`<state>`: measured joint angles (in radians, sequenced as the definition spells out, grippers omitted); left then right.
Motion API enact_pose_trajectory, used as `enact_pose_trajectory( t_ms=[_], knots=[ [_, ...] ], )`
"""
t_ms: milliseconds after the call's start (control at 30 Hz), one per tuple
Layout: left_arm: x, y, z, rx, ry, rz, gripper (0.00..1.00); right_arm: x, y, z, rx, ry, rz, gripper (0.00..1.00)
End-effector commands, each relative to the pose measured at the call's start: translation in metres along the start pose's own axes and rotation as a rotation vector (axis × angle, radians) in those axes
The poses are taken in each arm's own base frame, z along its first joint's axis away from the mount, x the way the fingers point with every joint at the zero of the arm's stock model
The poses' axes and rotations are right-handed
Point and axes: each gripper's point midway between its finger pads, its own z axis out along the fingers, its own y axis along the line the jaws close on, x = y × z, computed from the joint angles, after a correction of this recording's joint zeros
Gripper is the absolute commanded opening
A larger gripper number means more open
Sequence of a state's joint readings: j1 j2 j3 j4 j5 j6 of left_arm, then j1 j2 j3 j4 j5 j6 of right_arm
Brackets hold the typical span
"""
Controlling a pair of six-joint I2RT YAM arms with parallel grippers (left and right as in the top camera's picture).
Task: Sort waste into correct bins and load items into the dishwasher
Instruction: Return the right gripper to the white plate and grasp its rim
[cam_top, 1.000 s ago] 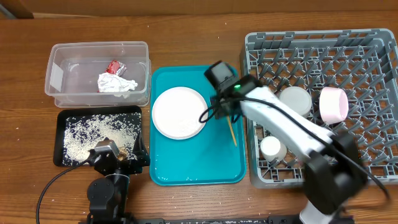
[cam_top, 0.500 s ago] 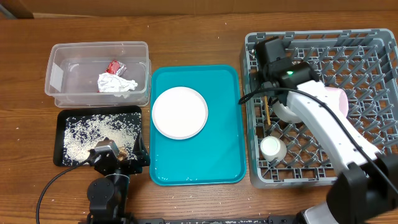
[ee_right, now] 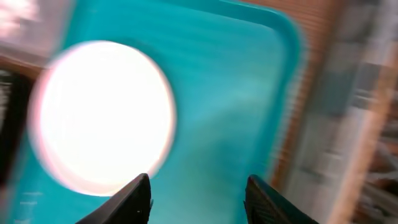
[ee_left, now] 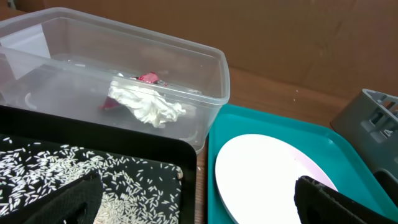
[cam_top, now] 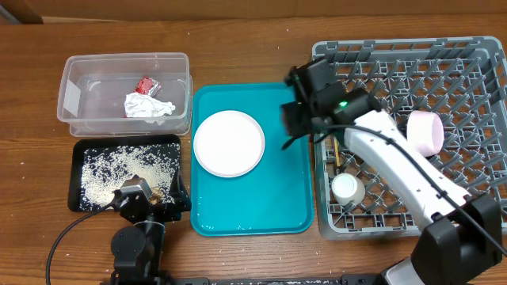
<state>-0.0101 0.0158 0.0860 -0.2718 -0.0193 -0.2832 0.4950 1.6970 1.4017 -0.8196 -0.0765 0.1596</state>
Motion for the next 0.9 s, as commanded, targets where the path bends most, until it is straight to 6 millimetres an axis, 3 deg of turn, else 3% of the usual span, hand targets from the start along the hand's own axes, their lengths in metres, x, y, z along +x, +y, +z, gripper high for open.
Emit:
enact_pose_trajectory(
  t_ms=[0,100,200,367,467,633,867],
  knots=[
    [-0.002,0.003,0.000,-0.012,-0.015,-0.011,1.00,0.001,0.033,0.005,-0.102,0.020,0.137,0.52],
    [-0.002,0.003,0.000,-0.012,-0.015,-0.011,1.00,0.016,0.036,0.039,-0.054,0.085,0.270,0.52],
    [-0.002,0.003,0.000,-0.012,-0.015,-0.011,1.00,0.030,0.024,0.068,0.032,0.132,0.391,0.52],
    [-0.002,0.003,0.000,-0.012,-0.015,-0.011,1.00,0.045,0.019,0.100,0.065,0.188,0.488,0.53],
    [-0.002,0.003,0.000,-0.012,-0.015,-0.011,1.00,0.055,0.022,0.113,0.056,0.229,0.488,0.51],
    [-0.003,0.003,0.000,-0.012,-0.016,-0.011,1.00,0.066,0.022,0.127,0.069,0.266,0.486,0.35],
    [-0.002,0.003,0.000,-0.012,-0.016,-0.011,1.00,0.075,0.019,0.138,0.094,0.286,0.560,0.32]
  ],
)
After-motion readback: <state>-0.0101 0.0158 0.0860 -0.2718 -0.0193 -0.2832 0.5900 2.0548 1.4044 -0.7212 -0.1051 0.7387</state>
